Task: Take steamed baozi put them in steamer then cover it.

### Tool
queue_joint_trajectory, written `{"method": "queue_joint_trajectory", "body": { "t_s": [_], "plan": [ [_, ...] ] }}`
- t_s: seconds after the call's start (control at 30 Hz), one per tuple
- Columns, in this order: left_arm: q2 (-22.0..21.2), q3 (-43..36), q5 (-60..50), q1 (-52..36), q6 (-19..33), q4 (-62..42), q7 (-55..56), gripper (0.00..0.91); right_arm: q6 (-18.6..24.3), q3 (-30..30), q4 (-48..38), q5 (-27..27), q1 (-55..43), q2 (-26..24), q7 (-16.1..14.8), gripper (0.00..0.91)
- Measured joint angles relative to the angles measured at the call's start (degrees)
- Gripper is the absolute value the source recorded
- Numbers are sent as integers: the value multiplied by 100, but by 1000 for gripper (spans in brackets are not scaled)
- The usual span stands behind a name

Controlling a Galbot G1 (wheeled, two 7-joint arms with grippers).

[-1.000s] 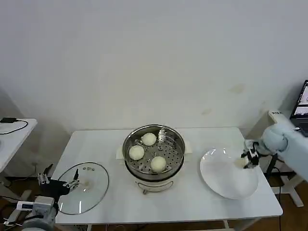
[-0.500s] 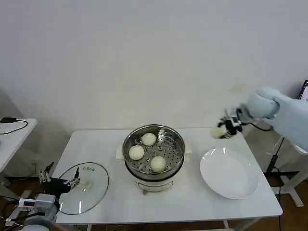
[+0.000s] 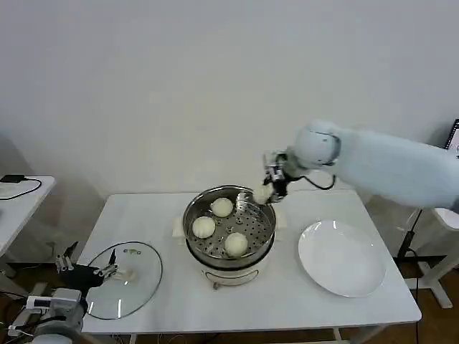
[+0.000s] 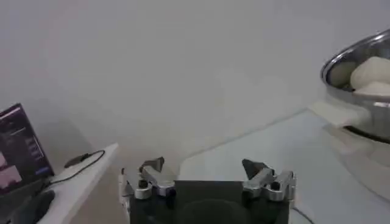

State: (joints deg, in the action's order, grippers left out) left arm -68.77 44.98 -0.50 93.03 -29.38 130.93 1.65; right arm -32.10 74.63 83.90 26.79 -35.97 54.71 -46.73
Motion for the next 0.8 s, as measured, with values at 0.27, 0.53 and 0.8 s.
{"method": "queue_joint_trajectory", "body": {
  "t_s": [0.27, 0.53, 0.8],
  "plan": [
    [-28, 1, 11, -34, 7, -37, 0, 907, -502, 214, -128, 614, 85, 584, 438, 554],
    [0, 38, 45, -38, 10, -65, 0, 907, -731, 295, -252, 690, 308, 728, 585, 554],
    [-22, 19, 44, -45, 12, -72, 0, 907, -840, 323, -282, 658, 517, 778, 637, 554]
  ]
}}
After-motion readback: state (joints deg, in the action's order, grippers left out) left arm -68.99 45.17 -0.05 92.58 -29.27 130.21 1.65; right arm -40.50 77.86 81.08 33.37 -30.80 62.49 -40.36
